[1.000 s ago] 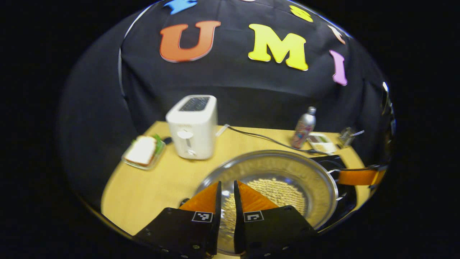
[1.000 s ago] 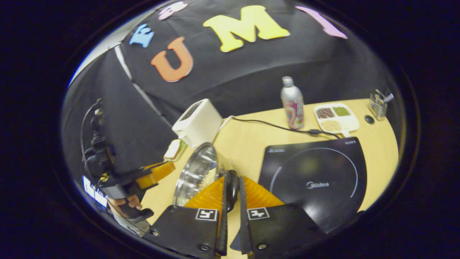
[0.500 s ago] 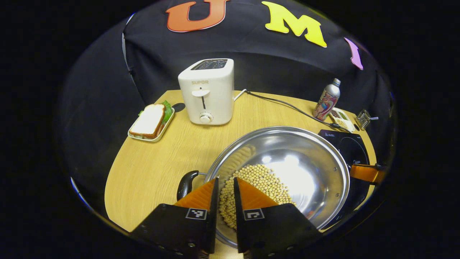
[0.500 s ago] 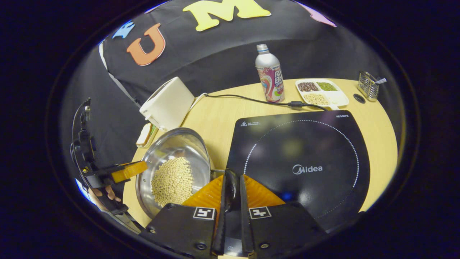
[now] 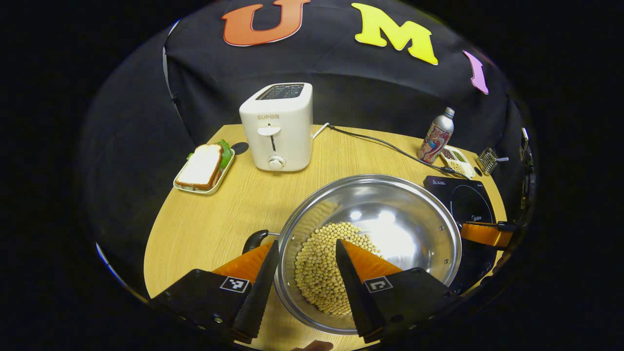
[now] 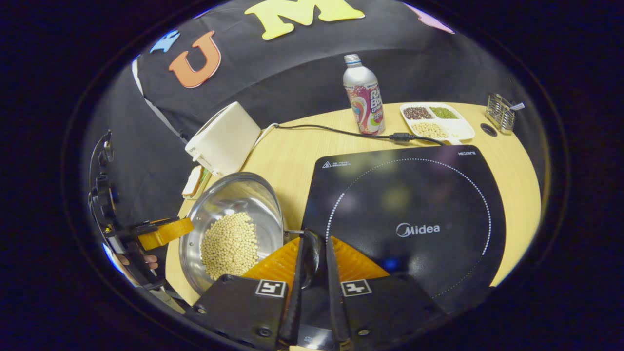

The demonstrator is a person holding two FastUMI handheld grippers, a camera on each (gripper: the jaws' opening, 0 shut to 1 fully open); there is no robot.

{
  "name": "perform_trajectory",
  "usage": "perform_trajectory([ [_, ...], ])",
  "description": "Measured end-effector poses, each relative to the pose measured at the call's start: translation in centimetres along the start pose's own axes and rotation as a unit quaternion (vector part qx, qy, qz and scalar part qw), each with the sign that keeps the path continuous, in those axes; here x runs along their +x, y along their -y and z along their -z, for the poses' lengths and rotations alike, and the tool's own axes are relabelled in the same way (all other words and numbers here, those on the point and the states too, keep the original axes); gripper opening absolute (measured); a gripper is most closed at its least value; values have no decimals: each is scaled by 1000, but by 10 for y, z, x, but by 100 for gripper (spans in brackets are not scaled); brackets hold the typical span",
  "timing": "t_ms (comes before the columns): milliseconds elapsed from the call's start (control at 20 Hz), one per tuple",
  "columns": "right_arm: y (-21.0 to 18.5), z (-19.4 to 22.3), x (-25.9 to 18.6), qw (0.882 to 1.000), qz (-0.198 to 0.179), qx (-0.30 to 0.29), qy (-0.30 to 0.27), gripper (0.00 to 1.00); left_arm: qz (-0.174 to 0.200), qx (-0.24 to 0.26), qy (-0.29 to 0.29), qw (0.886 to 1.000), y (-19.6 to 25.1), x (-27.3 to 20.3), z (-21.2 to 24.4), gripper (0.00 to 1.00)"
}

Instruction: First push the handle of the pot to place it horizontally, then grasp the pot with both hands and set it on the induction cooktop.

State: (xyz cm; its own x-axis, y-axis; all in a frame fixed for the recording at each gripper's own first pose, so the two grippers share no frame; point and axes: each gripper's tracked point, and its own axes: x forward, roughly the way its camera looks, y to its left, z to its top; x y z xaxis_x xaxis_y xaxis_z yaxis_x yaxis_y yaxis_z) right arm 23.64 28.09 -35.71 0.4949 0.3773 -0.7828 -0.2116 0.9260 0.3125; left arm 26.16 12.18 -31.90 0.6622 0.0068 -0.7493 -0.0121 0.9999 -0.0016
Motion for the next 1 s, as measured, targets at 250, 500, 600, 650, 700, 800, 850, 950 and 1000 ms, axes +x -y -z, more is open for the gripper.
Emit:
perform_trajectory([
  [250, 5, -7, -3, 999, 22, 0, 26, 74, -44, -3, 6, 999, -30, -5, -1, 81],
  [500, -4, -17, -14, 998, 32, -12, 55, 84, -48, -7, -11, 999, -46, 3, 11, 88],
  [600, -16, -9, -12, 999, 19, -11, 43, 94, -58, -3, -13, 998, -54, 12, 14, 98],
  [650, -21, -5, -9, 999, 12, -13, 35, 94, -54, -3, -17, 998, -53, 14, 16, 91],
  [700, -25, 0, -5, 999, 11, -14, 28, 92, -56, -3, -15, 998, -54, 16, 17, 91],
  [800, -27, 10, 6, 999, 24, -21, 10, 92, -49, 3, -24, 999, -55, 24, 22, 90],
  [850, -27, 15, 10, 999, 33, -22, -2, 93, -49, 5, -32, 998, -55, 25, 27, 88],
  [950, -26, 5, 12, 998, 51, -29, 14, 92, -31, 2, -40, 999, -51, 34, 31, 79],
  [1000, -24, 12, 13, 998, 61, -27, -2, 93, -27, 0, -39, 999, -49, 37, 31, 76],
])
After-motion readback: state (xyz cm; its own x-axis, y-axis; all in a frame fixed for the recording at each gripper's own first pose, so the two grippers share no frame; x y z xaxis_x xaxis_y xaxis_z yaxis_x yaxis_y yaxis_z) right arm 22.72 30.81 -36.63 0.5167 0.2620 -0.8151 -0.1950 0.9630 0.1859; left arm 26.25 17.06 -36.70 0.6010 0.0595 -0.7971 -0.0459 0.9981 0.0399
